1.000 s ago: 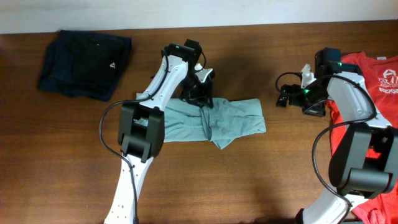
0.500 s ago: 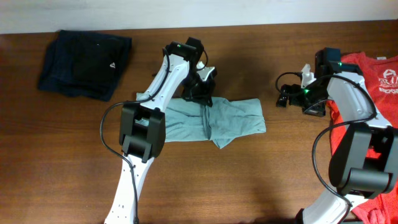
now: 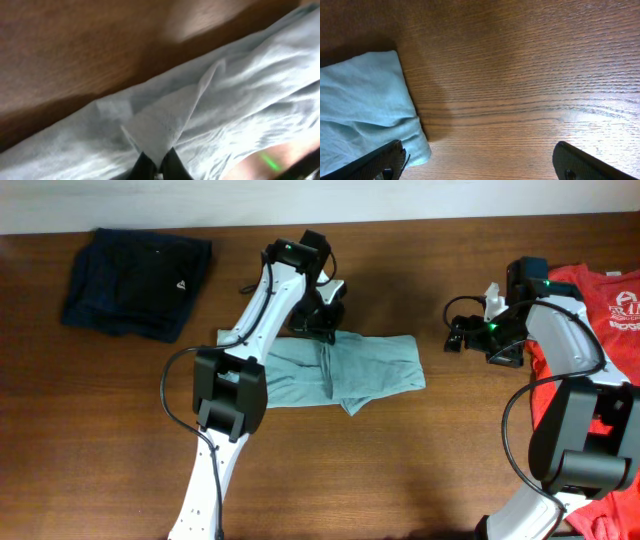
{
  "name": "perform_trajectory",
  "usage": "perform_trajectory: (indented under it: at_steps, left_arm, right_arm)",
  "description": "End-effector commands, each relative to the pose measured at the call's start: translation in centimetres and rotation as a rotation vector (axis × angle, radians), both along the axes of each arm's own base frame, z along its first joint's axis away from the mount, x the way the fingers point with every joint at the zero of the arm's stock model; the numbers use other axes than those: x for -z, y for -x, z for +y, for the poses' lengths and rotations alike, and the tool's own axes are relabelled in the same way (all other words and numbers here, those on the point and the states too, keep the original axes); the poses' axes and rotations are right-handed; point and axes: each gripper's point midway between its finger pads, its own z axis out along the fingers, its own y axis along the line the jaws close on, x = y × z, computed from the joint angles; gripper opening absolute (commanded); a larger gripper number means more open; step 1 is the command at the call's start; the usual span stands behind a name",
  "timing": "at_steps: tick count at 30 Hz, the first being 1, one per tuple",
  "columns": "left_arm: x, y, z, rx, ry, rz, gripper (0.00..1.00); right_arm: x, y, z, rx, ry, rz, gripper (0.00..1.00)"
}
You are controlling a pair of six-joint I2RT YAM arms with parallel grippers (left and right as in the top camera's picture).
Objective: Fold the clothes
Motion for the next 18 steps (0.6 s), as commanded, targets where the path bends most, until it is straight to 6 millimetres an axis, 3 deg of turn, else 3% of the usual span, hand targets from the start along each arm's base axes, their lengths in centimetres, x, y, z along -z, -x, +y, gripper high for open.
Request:
perform_trajectory:
  at_steps: [1, 2, 5, 6, 11, 15, 18]
  left_arm:
    - [0.1, 0.2, 0.0, 0.026, -0.055, -0.020, 0.32]
    - [0.1, 0.4, 0.0, 0.028, -0.056, -0.018, 0.45]
    - [0.1, 0.4, -0.1, 0.029, -0.056, -0.018, 0.72]
    - [0.1, 0.4, -0.1, 0.025, -0.056, -0.017, 0.76]
    - [-2.1, -0.6, 0.7, -0.027, -0.045, -0.040, 0.84]
    - [-7.0, -2.6, 1.2, -0.055, 0.007, -0.155, 0.87]
    - [-10.5, -4.0, 2.8, -0.110, -0.007, -0.251, 0.99]
  right_arm:
    - [-0.8, -0.5, -0.4, 0.007, 0.013, -0.026, 0.99]
    - [-0.8, -0.5, -0.4, 0.007, 0.013, -0.026, 0.99]
    - [-0.8, -0.5, -0.4, 0.007, 0.013, -0.026, 0.99]
    - [-0.8, -0.5, -0.4, 0.007, 0.013, -0.026, 0.99]
    - [-0.8, -0.5, -0.4, 0.007, 0.013, -0.026, 0.99]
    - [-0.8, -0.5, -0.4, 0.007, 0.013, -0.026, 0.98]
    - [-0.8, -0.6, -0.2, 0.008, 0.006, -0.030, 0.99]
